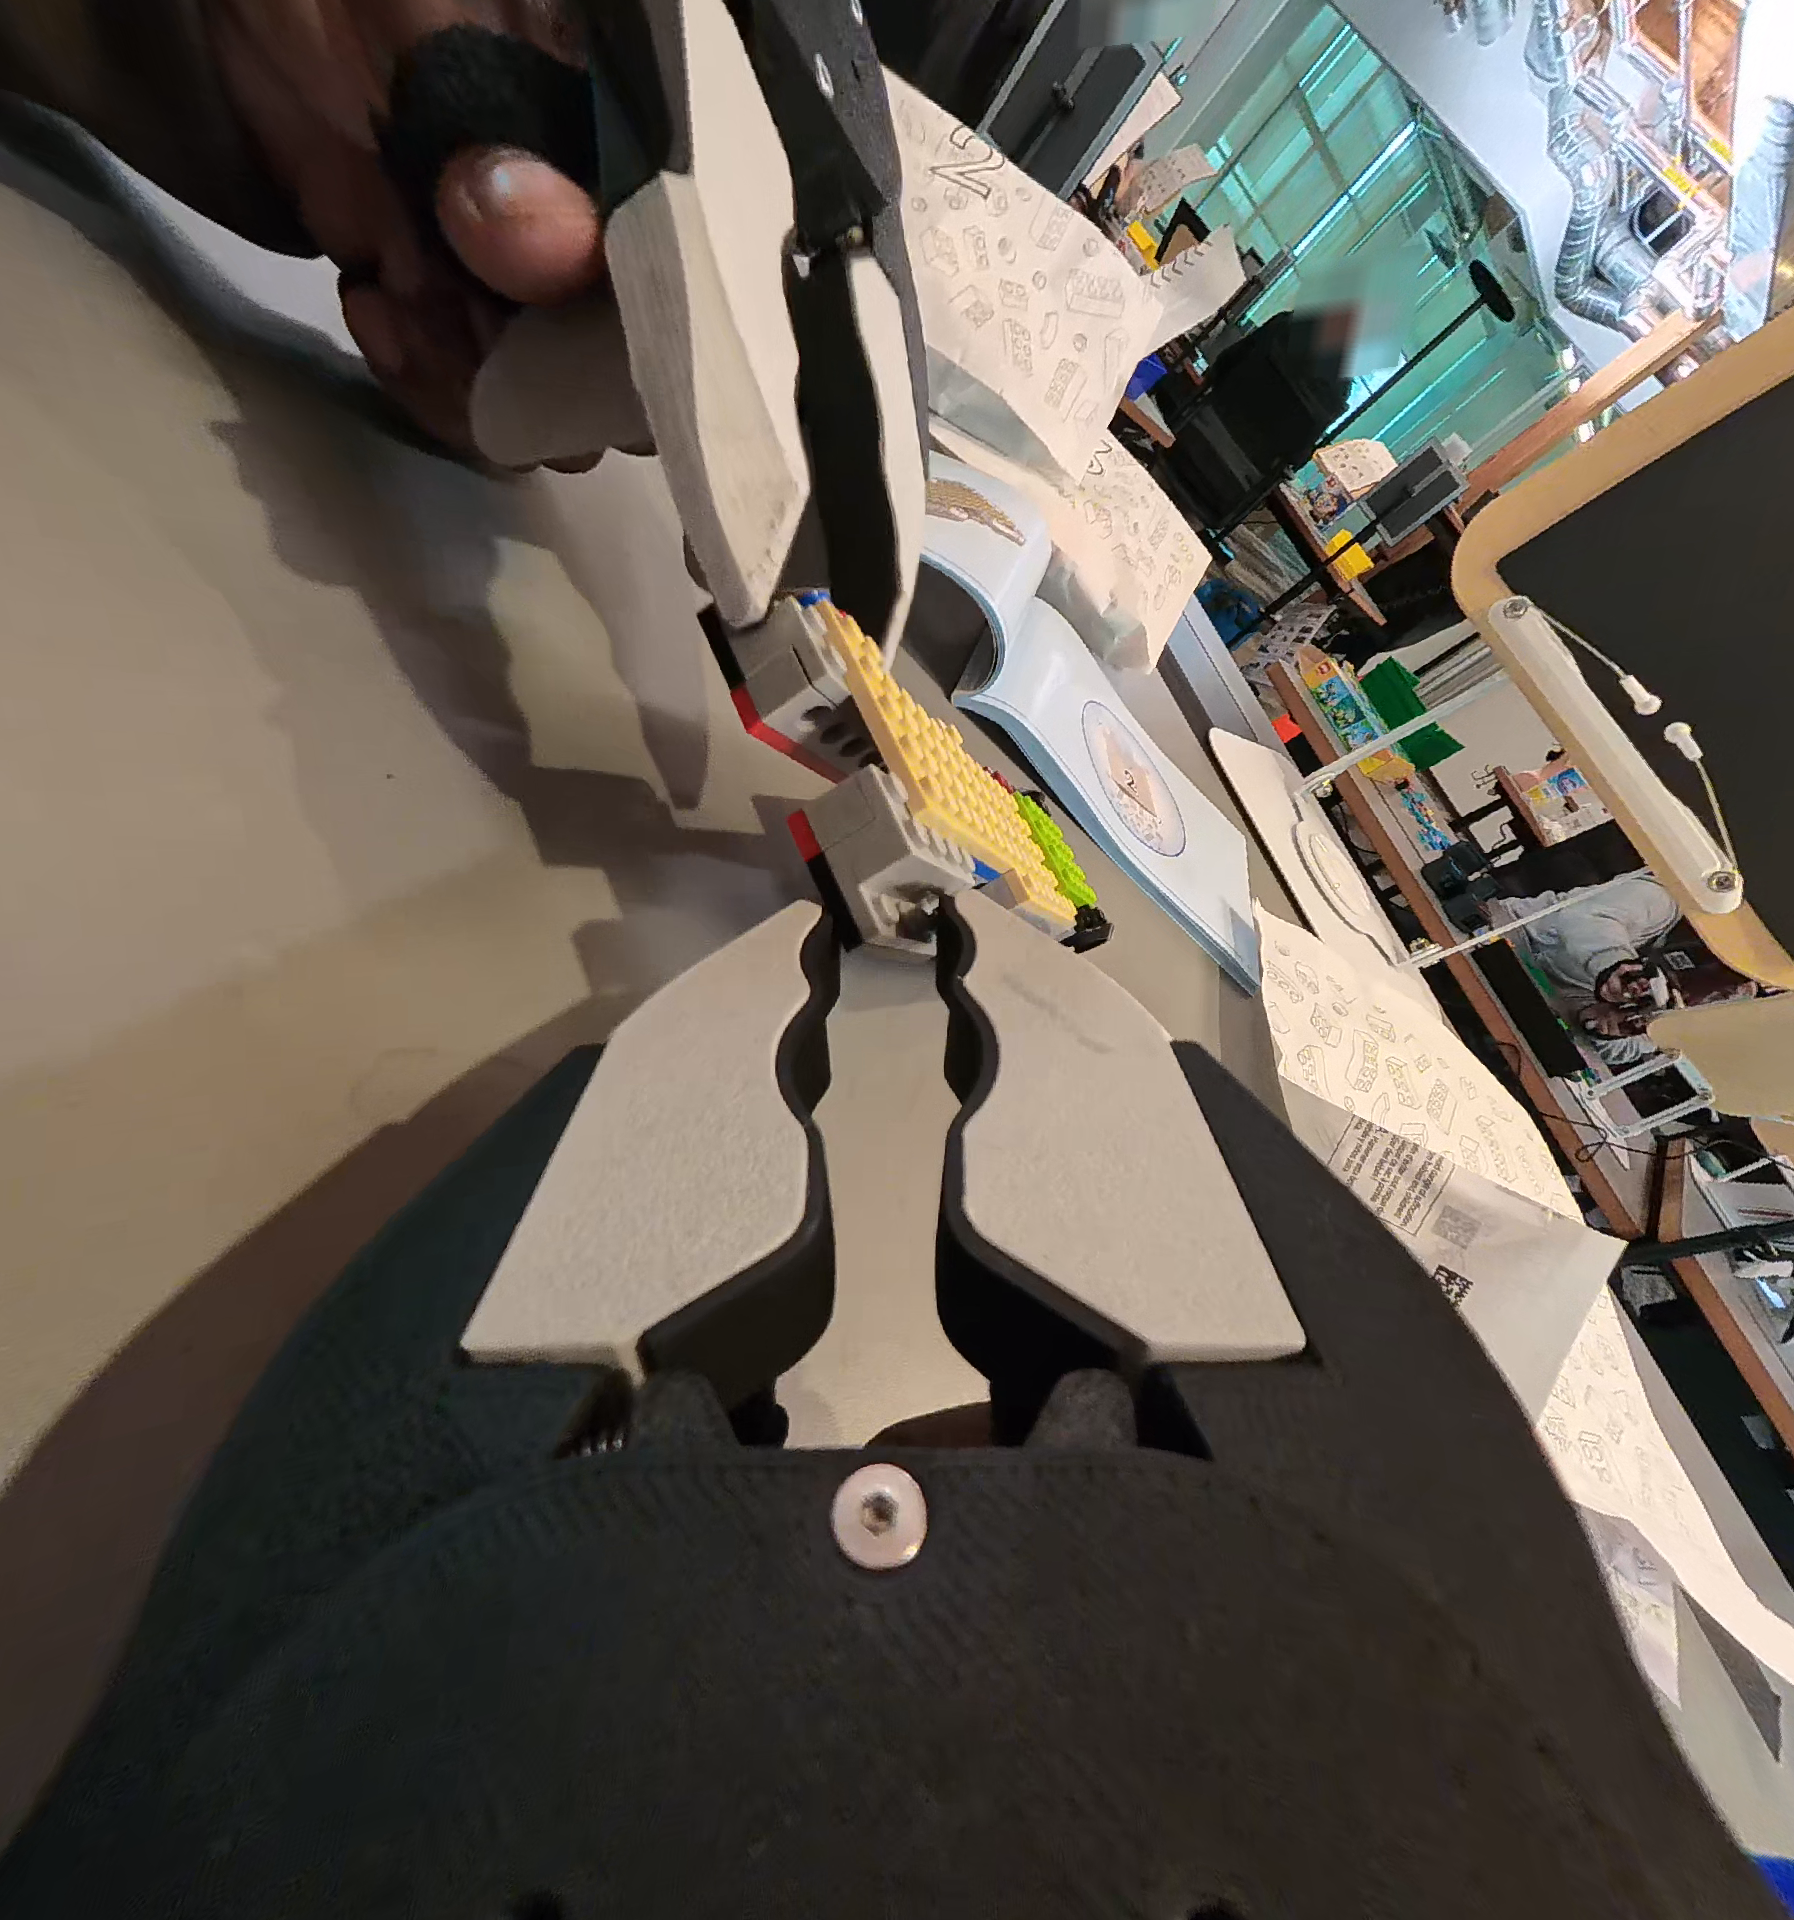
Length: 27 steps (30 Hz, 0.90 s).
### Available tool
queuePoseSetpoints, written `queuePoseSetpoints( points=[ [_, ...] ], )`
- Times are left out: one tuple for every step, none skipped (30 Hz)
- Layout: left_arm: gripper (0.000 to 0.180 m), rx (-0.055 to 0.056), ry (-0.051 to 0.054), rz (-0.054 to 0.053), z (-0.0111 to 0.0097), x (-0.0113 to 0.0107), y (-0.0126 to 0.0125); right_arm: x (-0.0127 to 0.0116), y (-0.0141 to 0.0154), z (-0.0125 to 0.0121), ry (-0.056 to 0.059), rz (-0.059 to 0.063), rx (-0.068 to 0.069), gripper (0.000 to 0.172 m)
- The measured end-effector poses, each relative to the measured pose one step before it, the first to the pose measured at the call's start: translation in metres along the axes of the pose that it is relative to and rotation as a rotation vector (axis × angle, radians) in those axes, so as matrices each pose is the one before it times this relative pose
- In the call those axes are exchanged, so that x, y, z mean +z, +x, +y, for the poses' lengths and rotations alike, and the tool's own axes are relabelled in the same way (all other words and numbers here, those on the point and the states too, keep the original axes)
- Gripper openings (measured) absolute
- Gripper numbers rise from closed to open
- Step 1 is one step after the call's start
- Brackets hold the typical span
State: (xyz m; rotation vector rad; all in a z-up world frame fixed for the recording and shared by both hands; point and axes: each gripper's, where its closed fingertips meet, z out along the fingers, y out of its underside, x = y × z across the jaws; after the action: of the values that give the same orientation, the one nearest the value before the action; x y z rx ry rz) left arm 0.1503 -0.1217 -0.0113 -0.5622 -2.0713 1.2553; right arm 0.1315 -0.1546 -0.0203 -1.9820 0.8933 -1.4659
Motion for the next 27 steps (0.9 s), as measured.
queuePoseSetpoints(
  points=[
    [0.032,0.0032,-0.0003,0.003,0.0002,0.00025,0.0006,0.00007,0.00021,0.00035,-0.0007,0.0006,0.0006,0.018],
    [0.031,0.0062,-0.0011,-0.0012,0.0002,0.00044,0.00016,0.00028,-0.00011,0.00039,-0.0017,-0.0006,-0.0033,0.018],
    [0.032,0.0065,-0.0045,-0.0048,0.00059,0.00048,-0.00049,0.00024,-0.00041,0.00063,-0.0027,-0.0009,-0.0066,0.018],
    [0.032,0.0037,-0.0052,-0.0039,0.00091,0.00061,-0.00061,0.00047,-0.00082,0.00063,-0.0035,-0.0018,-0.0086,0.018],
    [0.034,-0.001,-0.0069,0.0009,0.00109,0.0008,-0.0001,0.00041,-0.00108,0.00046,-0.0031,-0.0031,-0.0098,0.018],
    [0.036,-0.004,-0.0092,0.0048,0.00135,0.00109,0.00044,0.00038,-0.00132,0.00028,-0.0021,-0.004,-0.0094,0.018],
    [0.038,-0.0021,-0.0092,0.0047,0.00107,0.00105,0.00044,0.00033,-0.00114,0.00018,-0.0021,-0.0033,-0.0077,0.018],
    [0.038,0.0014,-0.0089,0.0033,0.00087,0.00099,0.0005,0.00028,-0.001,0.00016,-0.002,-0.0033,-0.006,0.019],
    [0.038,0.0018,-0.0097,0.0006,0.00107,0.00106,0.00029,0.0003,-0.00086,0.00005,-0.0012,-0.0027,-0.0048,0.019],
    [0.038,0.0031,-0.0111,-0.0011,0.00122,0.00117,0.00018,0.00023,-0.00078,-0.00003,-0.0005,-0.0028,-0.0044,0.019],
    [0.038,0.0039,-0.0118,-0.0064,0.00128,0.00109,-0.00026,0.00016,-0.00093,-0.00019,-0.0002,-0.0031,-0.0053,0.019],
    [0.037,0.0047,-0.0076,-0.0077,0.00091,0.00032,-0.00066,0.00017,-0.00112,0.00018,-0.0015,-0.0039,-0.0068,0.019],
    [0.035,0.0072,-0.0125,-0.0032,0.00191,-0.00017,-0.00034,0.00034,-0.00152,0.00006,-0.0014,-0.0054,-0.0083,0.019],
    [0.035,0.0094,-0.0199,0.0033,0.00303,-0.00038,0.00034,0.00025,-0.00239,-0.00023,0.0001,-0.0098,-0.0111,0.02],
    [0.034,0.0127,-0.0252,0.0033,0.00385,-0.00045,0.00038,0.00041,-0.00293,-0.00052,0.001,-0.012,-0.0133,0.02],
    [0.033,0.0143,-0.0256,0.0057,0.004,-0.00024,0.00067,0.00031,-0.0024,-0.00079,0.002,-0.0091,-0.0117,0.021],
    [0.033,0.0135,-0.0155,0.0047,0.00254,-0.00042,0.00082,0.00023,-0.00223,-0.00103,0.0035,-0.0088,-0.0092,0.021],
    [0.033,0.0078,-0.004,0.0045,0.00094,-0.00077,0.00051,0.00015,-0.00167,-0.0008,0.0035,-0.0071,-0.0073,0.021],
    [0.033,-0.0017,0.0022,0.0069,0.00007,-0.00105,0.00016,0.00012,-0.00128,-0.00055,0.0032,-0.0066,-0.0048,0.021],
    [0.033,-0.0012,0.0013,0.0079,0.00018,-0.00111,0.00026,-0.00022,-0.00105,-0.00052,0.0042,-0.0066,-0.0028,0.021],
    [0.033,0.0047,-0.0017,0.0053,0.00088,-0.00147,-0.0001,-0.00039,-0.0008,-0.00078,0.0061,-0.0064,-0.002,0.021],
    [0.033,0.0056,-0.0032,0.0042,0.00118,-0.00168,-0.00015,-0.00045,-0.00084,-0.00048,0.0048,-0.0063,-0.0014,0.021],
    [0.033,0.0053,-0.0053,0.0011,0.00157,-0.00176,-0.00041,-0.00036,-0.00071,0.00038,0.001,-0.0065,-0.0025,0.022],
    [0.033,0.0067,-0.009,0.0006,0.00216,-0.00154,-0.00044,-0.0001,-0.00078,0.0015,-0.0047,-0.0076,-0.0059,0.022],
    [0.033,0.006,-0.0095,0.0,0.00222,-0.00123,-0.00023,0.00003,-0.00102,0.00314,-0.0123,-0.01,-0.0076,0.022],
    [0.033,0.0072,-0.0117,0.0022,0.0023,-0.00064,0.00048,0.00023,-0.00028,0.00409,-0.0171,-0.0069,-0.0059,0.023],
    [0.033,0.0109,-0.013,0.0025,0.00231,-0.0001,0.00119,0.00009,0.00083,0.00383,-0.015,-0.0017,0.0,0.023]
  ],
)
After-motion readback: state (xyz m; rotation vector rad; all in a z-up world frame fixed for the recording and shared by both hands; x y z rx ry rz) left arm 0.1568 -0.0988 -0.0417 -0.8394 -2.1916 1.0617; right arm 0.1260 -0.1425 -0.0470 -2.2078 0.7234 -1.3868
